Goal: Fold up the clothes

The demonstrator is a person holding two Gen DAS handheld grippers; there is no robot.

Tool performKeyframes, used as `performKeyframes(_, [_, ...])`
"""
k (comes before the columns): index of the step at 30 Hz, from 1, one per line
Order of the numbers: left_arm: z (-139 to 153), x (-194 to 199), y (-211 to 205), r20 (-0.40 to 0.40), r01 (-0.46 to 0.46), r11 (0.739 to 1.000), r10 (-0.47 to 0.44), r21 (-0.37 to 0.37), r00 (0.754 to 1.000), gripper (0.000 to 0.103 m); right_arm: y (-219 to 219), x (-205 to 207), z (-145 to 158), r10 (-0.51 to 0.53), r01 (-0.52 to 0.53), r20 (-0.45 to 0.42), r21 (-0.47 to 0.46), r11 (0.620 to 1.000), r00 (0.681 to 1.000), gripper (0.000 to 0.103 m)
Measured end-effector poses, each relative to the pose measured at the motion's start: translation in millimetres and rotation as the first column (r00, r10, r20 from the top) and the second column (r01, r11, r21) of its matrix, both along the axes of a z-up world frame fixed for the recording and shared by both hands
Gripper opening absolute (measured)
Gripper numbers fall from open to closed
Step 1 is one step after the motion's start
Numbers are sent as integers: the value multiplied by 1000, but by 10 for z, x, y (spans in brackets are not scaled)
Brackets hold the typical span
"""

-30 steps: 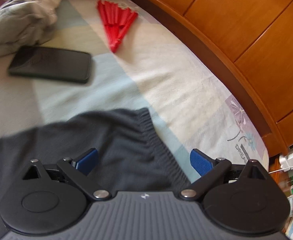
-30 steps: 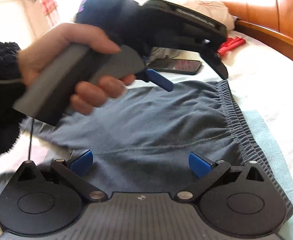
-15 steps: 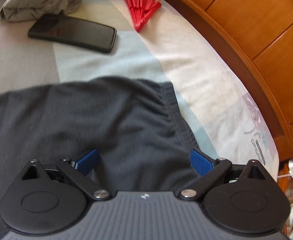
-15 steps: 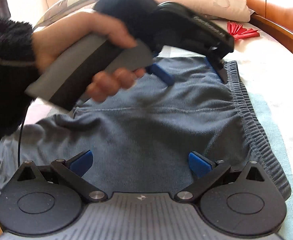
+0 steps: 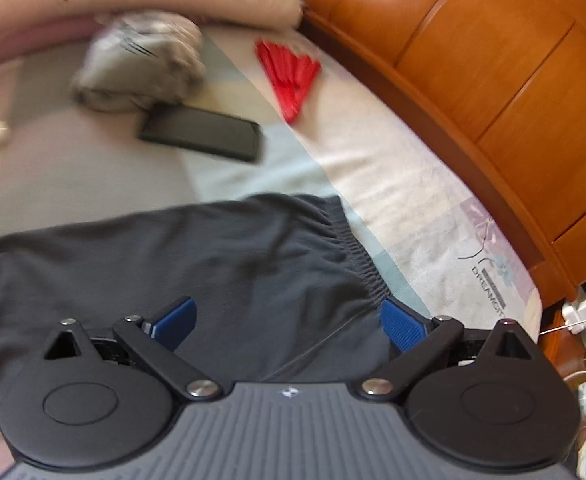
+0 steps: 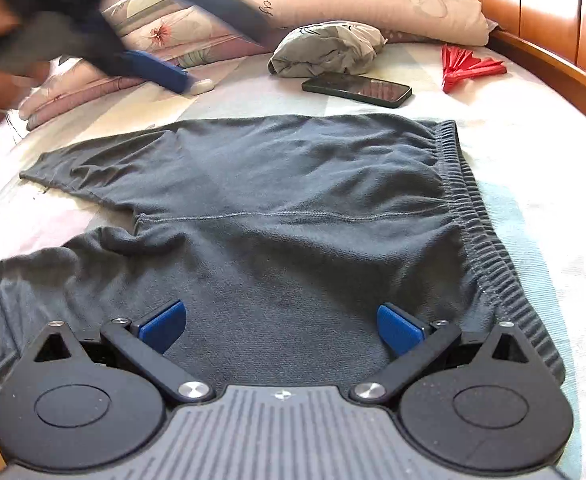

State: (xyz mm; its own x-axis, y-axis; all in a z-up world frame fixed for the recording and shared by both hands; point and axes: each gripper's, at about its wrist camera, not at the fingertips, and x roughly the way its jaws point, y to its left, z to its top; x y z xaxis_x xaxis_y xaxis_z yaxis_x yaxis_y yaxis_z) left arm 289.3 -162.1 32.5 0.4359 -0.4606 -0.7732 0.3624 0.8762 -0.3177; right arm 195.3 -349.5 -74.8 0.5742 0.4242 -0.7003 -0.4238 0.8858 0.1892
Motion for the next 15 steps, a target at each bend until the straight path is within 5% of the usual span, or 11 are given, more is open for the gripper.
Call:
performKeyframes(3, [187,-253,412,13,-28,1000,27,6,1000,98,-30,-6,-12,-23,23,0,23,999,1000,103])
performKeyframes(12, [-98,-1181,1016,57,25,988,-34,151,998,99,-59,-64,78,-123,125,-25,191,974,992,103])
performKeyframes(15, [-198,-1491,1214,69,42,979,-56,200,996,99,147,-210,53,-87,91,-30,156,984,996,103])
